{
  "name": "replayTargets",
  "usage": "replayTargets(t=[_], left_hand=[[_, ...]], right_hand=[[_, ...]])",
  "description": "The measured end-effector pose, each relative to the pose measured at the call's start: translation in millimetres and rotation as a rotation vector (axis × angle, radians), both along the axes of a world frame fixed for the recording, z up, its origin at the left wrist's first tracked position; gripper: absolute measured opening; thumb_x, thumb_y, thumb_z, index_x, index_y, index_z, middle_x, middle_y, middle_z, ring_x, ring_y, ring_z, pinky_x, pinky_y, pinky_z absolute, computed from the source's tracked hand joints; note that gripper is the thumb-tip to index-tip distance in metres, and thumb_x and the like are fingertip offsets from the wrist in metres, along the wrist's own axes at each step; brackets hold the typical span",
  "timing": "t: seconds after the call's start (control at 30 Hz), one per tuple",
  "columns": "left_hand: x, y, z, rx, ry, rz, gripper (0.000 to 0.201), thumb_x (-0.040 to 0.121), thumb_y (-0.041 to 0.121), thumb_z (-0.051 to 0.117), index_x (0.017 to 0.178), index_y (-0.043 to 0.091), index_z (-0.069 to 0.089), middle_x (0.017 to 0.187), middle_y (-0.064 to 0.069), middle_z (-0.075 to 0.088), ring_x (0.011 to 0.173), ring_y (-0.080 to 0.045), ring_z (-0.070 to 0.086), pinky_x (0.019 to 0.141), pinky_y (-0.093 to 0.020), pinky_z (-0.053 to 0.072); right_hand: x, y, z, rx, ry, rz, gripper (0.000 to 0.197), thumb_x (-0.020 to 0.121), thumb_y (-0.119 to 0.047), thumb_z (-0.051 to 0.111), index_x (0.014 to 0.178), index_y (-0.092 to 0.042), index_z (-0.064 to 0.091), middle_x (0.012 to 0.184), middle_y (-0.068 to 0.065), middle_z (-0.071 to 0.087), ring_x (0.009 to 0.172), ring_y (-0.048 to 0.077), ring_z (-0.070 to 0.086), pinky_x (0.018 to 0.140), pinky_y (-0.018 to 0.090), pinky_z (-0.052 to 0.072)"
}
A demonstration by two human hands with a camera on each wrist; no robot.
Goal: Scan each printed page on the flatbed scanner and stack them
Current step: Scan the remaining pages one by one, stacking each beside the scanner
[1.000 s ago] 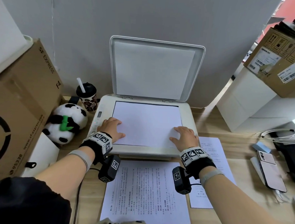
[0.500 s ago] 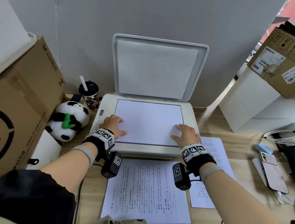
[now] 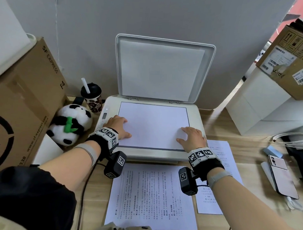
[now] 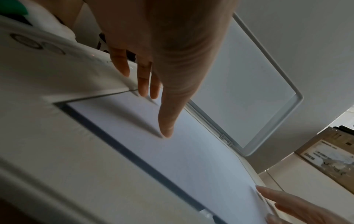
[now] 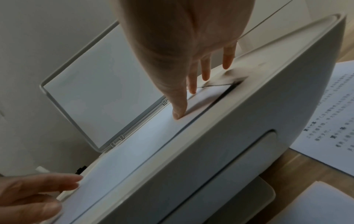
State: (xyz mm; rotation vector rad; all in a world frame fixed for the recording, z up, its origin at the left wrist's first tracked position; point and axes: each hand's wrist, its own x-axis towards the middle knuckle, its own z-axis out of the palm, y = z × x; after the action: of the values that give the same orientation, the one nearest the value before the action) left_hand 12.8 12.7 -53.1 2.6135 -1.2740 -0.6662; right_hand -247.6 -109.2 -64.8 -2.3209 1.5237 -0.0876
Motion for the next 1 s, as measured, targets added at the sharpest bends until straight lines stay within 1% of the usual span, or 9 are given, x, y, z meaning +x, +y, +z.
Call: replayTargets(t=[0.2,0.33,0.43,0.5,0.57,0.63,0.7,0.8,1.0], left_hand=[[27.0,-38.6,28.5,-0.228,0.115,0.212,0.068,0.084,0.022,0.067,0.139,0.006,0.031,0.131,-0.017,0.049,0.119,-0.033,0.049,0.097,-0.037,0.043],[50.7,-79.7,59.5,-0.427,0.362,0.391,0.073,0.087,0.009,0.060,0.147,0.008,0.018,0.132,-0.021,0.047,0.107,-0.029,0.054,0.085,-0.037,0.043],[63.3,-100.7,75.9,-0.550,0.611,0.565,0.058,0.093,0.008,0.048,0.143,0.022,0.020,0.082,-0.014,0.065,0.055,-0.015,0.057,0.057,-0.030,0.036],[68.7,-109.3,85.2,-0.602,0.740,0.633,0.055,0.098,0.008,0.039,0.145,0.025,0.016,0.060,-0.007,0.058,0.029,-0.007,0.048,0.052,-0.024,0.029],[73.9,-114.7,92.7,-0.629,0.791,0.590,0.068,0.094,0.000,0.042,0.149,0.021,0.008,0.068,-0.007,0.057,0.028,-0.006,0.049,0.052,-0.024,0.032],[79.9,-114.0,99.2,-0.644,0.819,0.571,0.065,0.089,-0.011,0.038,0.144,0.022,0.024,0.076,-0.010,0.058,0.033,-0.008,0.054,0.048,-0.022,0.038],[80.6,-107.8,105.7,-0.686,0.858,0.607,0.043,0.086,-0.013,0.028,0.111,0.017,0.048,0.082,-0.012,0.058,0.045,-0.012,0.056,0.045,-0.019,0.040],[82.4,-94.2,113.1,-0.770,0.889,0.701,0.030,0.089,-0.005,0.027,0.078,0.015,0.047,0.071,-0.003,0.058,0.044,-0.006,0.051,0.046,-0.016,0.028],[79.3,-59.5,108.0,-0.971,0.910,0.758,0.024,0.089,0.015,0.031,0.073,0.016,0.049,0.042,0.005,0.061,0.043,-0.010,0.050,0.039,-0.016,0.025]], right_hand=[[4.7,-20.4,-0.1,-0.030,-0.494,-0.308,0.034,0.092,-0.025,0.057,0.124,-0.013,0.056,0.132,0.006,0.051,0.123,0.024,0.045,0.101,0.034,0.035],[3.3,-36.6,-1.6,0.116,-0.743,-0.493,0.028,0.093,-0.014,0.050,0.119,-0.008,0.060,0.111,0.002,0.057,0.095,0.015,0.051,0.084,0.024,0.037],[1.3,-46.8,-7.5,0.207,-0.916,-0.622,0.023,0.092,-0.008,0.048,0.109,-0.008,0.063,0.102,0.008,0.063,0.088,0.017,0.054,0.085,0.033,0.046],[-0.9,-51.3,-7.5,0.293,-1.012,-0.693,0.022,0.093,-0.006,0.046,0.106,-0.014,0.062,0.092,0.003,0.061,0.077,0.013,0.056,0.071,0.027,0.047],[-4.4,-54.2,-5.8,0.362,-1.064,-0.708,0.019,0.095,-0.007,0.046,0.105,-0.016,0.060,0.089,-0.002,0.057,0.072,0.009,0.055,0.061,0.020,0.043],[-7.4,-54.8,-3.8,0.386,-1.074,-0.671,0.018,0.095,-0.008,0.047,0.105,-0.017,0.059,0.089,-0.005,0.057,0.073,0.009,0.056,0.061,0.021,0.043],[-8.9,-53.7,-0.9,0.375,-1.094,-0.664,0.017,0.095,-0.008,0.046,0.103,-0.017,0.059,0.087,-0.006,0.057,0.073,0.009,0.056,0.061,0.021,0.043],[-11.0,-50.2,4.0,0.340,-1.164,-0.714,0.023,0.094,-0.006,0.042,0.088,-0.020,0.059,0.083,-0.005,0.059,0.068,0.009,0.056,0.060,0.021,0.041],[-14.3,-39.5,17.9,0.302,-1.339,-0.765,0.023,0.094,-0.018,0.044,0.079,-0.019,0.061,0.075,0.001,0.063,0.053,0.007,0.056,0.053,0.019,0.040]])
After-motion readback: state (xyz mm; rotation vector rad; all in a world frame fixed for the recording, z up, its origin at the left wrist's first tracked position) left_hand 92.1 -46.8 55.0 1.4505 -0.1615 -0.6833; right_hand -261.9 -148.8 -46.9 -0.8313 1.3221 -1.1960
